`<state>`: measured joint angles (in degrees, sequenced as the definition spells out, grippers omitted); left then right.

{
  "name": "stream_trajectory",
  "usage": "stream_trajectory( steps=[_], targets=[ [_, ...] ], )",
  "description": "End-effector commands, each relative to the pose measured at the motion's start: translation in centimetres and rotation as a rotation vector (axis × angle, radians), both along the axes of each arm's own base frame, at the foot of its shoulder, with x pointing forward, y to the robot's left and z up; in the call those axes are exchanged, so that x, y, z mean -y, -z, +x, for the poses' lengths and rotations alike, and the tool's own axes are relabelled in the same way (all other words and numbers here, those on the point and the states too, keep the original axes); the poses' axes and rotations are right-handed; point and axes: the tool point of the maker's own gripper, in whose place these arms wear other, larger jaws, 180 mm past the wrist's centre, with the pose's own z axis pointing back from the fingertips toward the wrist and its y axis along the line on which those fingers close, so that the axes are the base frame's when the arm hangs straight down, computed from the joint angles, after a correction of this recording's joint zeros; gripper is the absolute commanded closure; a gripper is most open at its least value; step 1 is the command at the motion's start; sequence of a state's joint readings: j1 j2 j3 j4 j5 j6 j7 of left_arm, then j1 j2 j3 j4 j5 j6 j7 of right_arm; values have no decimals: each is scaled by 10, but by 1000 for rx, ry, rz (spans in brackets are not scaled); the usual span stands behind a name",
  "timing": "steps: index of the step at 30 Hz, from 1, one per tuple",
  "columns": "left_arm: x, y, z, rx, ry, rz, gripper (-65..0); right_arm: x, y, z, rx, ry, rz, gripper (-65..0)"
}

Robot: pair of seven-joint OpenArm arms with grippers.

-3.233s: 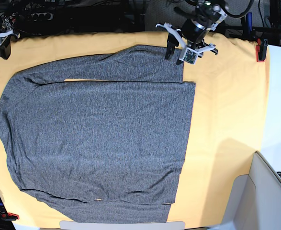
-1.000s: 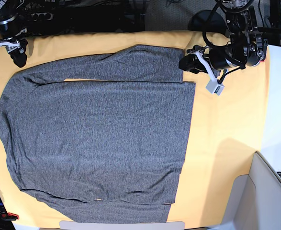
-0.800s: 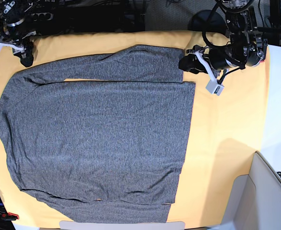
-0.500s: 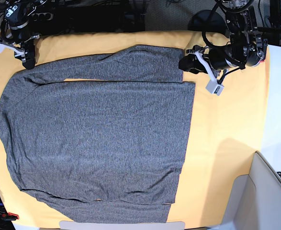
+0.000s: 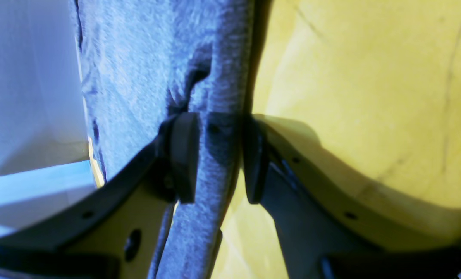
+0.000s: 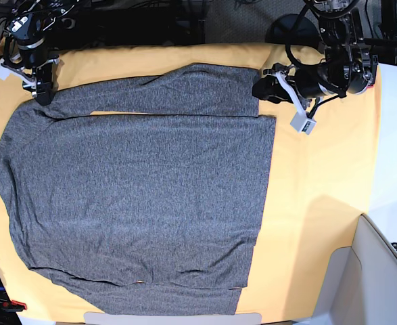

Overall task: Fold the T-shirt properly
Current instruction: 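Grasp the shirt's shoulder edge with the left and right grippers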

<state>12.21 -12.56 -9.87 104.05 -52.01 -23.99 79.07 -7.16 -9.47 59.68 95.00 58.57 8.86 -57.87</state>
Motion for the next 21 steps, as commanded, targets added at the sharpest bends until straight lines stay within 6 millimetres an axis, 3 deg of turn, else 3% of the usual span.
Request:
stream_trajectory(
  steps=[1, 5, 10, 21],
  targets=[
    [-3, -7, 5, 28, -4, -3, -237, 4, -5, 5, 11, -1, -24, -192],
    [-5, -7, 6, 30, -12, -2, -237, 1, 11, 1, -35, -5, -5, -168],
    [-9, 10, 0, -34, -34, -15, -237, -1, 18, -1, -70, -22, -8, 0],
    [-13, 39, 12, -135, -89, -72, -237, -13, 21, 6, -88, -78, -21, 0]
  ],
)
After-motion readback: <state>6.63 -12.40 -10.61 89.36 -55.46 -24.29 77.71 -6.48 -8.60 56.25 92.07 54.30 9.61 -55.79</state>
